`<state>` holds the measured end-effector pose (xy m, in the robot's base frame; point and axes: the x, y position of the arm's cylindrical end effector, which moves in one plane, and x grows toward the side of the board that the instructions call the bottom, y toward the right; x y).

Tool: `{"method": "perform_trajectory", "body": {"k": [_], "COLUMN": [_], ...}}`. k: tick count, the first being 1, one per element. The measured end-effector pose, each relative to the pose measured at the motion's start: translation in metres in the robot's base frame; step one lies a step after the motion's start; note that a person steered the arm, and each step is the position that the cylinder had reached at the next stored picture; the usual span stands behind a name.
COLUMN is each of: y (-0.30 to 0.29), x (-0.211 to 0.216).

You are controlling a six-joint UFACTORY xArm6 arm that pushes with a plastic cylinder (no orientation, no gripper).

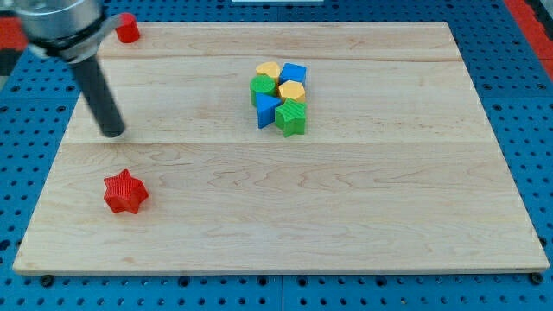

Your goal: Push the red star into the group of blocks

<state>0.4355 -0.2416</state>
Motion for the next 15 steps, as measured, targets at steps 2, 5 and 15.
{"method": "perform_trajectory", "body": {"k": [2, 5, 15], "y": [-0.001, 0.092, 0.152], "x": [0.075, 0.092, 0.035]}}
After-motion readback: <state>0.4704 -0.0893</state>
